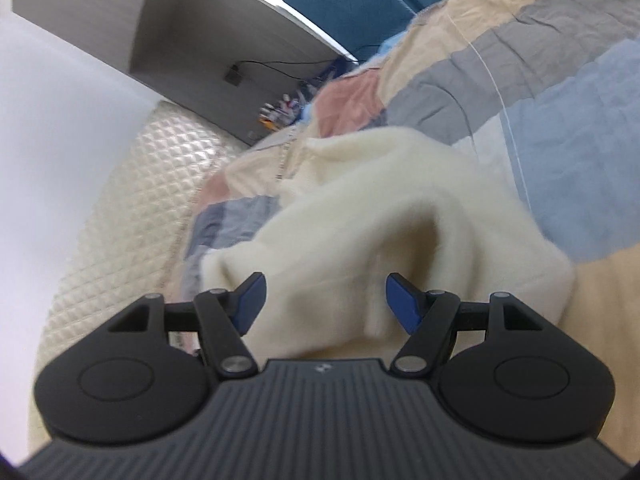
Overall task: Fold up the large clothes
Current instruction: 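Lift the sweater off the quilt with both grippers, then raise the held sweater higher with both grippers to shake it out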
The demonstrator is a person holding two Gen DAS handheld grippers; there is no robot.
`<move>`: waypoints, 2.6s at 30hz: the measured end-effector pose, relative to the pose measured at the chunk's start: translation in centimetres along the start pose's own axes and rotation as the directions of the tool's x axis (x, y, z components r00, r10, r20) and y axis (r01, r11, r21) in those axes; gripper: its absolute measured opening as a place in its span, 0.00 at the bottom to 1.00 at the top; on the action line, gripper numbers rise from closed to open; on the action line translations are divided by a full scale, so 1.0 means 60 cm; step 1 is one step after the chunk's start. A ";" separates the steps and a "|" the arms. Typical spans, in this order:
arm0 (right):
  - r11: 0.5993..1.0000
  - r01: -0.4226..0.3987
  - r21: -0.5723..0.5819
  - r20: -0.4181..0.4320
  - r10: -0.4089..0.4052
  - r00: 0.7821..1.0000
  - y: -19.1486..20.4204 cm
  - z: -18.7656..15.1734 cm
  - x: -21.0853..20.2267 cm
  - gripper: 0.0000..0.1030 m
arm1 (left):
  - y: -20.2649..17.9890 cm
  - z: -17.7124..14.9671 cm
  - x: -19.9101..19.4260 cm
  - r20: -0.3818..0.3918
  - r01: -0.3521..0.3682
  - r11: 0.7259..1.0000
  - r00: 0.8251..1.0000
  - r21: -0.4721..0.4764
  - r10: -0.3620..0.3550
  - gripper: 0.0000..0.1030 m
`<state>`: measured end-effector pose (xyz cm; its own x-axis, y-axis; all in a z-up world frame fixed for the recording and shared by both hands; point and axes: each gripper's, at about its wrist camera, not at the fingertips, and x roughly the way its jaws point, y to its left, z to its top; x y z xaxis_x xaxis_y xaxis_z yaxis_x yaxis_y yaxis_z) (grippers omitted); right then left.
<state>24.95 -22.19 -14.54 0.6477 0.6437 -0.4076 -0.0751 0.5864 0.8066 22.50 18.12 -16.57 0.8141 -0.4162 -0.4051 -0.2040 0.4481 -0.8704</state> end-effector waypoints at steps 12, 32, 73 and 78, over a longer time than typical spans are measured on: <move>0.992 0.019 -0.129 0.048 -0.013 0.999 0.005 0.009 0.010 0.22 | -0.008 0.012 -0.011 0.035 0.086 0.995 0.996 0.041 -0.088 0.33; 0.991 0.029 -0.134 -0.026 -0.032 0.999 0.050 -0.101 -0.125 0.21 | -0.004 -0.060 -0.167 -0.023 0.105 0.992 0.994 0.064 -0.104 0.11; 0.966 -0.071 -0.247 0.335 0.154 0.930 0.088 -0.051 -0.222 0.14 | -0.125 -0.056 -0.297 0.255 0.217 0.904 0.911 0.369 -0.323 0.12; 0.936 -0.105 -0.335 0.365 0.232 0.901 0.179 -0.018 -0.289 0.13 | -0.199 -0.068 -0.384 0.305 0.244 0.860 0.863 0.449 -0.404 0.12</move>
<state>12.08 -26.50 0.72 0.8436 0.5365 -0.0238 -0.3924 0.6462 0.6546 3.97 19.14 1.98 0.9504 -0.2985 0.0873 0.2670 0.6392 -0.7212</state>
